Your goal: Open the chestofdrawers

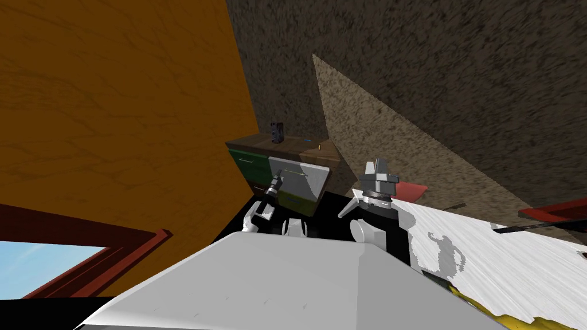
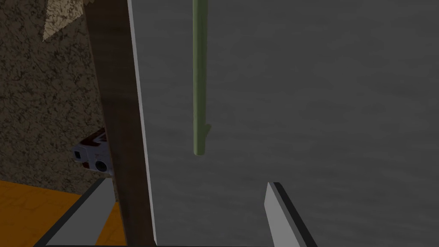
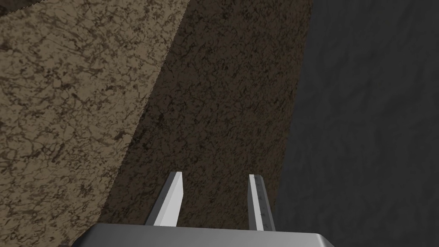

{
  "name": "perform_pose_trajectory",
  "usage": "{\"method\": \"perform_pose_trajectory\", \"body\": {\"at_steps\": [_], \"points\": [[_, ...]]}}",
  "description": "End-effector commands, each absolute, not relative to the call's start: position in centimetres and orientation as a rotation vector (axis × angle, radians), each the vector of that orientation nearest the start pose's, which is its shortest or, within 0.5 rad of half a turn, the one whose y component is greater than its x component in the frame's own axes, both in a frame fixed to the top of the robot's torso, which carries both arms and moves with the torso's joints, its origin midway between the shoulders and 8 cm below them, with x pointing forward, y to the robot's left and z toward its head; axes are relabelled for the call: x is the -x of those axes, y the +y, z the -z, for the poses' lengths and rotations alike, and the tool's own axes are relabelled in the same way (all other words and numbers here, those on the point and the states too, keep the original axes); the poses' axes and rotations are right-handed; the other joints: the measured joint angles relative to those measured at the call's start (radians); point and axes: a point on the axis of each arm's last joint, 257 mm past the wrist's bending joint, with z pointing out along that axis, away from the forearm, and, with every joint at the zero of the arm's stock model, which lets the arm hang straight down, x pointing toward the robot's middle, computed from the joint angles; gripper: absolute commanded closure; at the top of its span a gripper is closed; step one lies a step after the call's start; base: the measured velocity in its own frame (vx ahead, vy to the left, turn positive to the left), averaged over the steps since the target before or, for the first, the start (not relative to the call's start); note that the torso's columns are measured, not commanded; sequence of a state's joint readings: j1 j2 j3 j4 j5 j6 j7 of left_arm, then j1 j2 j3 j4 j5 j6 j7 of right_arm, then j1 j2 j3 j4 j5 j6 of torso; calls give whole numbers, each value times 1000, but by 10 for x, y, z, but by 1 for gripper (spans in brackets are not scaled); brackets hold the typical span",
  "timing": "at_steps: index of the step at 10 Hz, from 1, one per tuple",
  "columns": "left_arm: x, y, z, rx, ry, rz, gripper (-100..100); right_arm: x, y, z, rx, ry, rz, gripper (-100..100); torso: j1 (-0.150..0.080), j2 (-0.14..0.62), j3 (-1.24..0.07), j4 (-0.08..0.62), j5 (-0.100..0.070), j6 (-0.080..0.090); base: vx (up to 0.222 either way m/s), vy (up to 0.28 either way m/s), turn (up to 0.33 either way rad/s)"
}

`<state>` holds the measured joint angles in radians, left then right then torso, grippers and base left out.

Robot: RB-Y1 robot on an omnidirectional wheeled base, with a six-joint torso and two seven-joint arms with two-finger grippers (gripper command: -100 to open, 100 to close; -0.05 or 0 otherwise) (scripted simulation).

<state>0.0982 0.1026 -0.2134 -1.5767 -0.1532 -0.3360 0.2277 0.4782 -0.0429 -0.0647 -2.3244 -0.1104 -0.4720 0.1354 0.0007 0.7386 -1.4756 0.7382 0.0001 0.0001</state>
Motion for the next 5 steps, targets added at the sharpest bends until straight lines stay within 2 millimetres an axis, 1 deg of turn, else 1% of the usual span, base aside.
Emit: {"method": "perform_pose_trajectory", "body": {"at_steps": [1,2,4,5], "points": [[-499,122,211,943,1239,1510,-100,-336,-304,-48,-607,586,-1201,0,1,0,0,0,0,0,57,-30,43],[-498,126,207,936,1233,1508,-100,-336,-304,-48,-607,586,-1201,0,0,0,0,0,0,0,28,-16,9],[-503,125,196,938,1234,1505,-100,-336,-304,-48,-607,586,-1201,0,0,-1,0,0,0,0,77,-16,-12],[-501,125,198,936,1232,1508,-100,-336,-304,-48,-607,586,-1201,0,-1,-3,-2,-1,0,0,44,-10,0]]}}
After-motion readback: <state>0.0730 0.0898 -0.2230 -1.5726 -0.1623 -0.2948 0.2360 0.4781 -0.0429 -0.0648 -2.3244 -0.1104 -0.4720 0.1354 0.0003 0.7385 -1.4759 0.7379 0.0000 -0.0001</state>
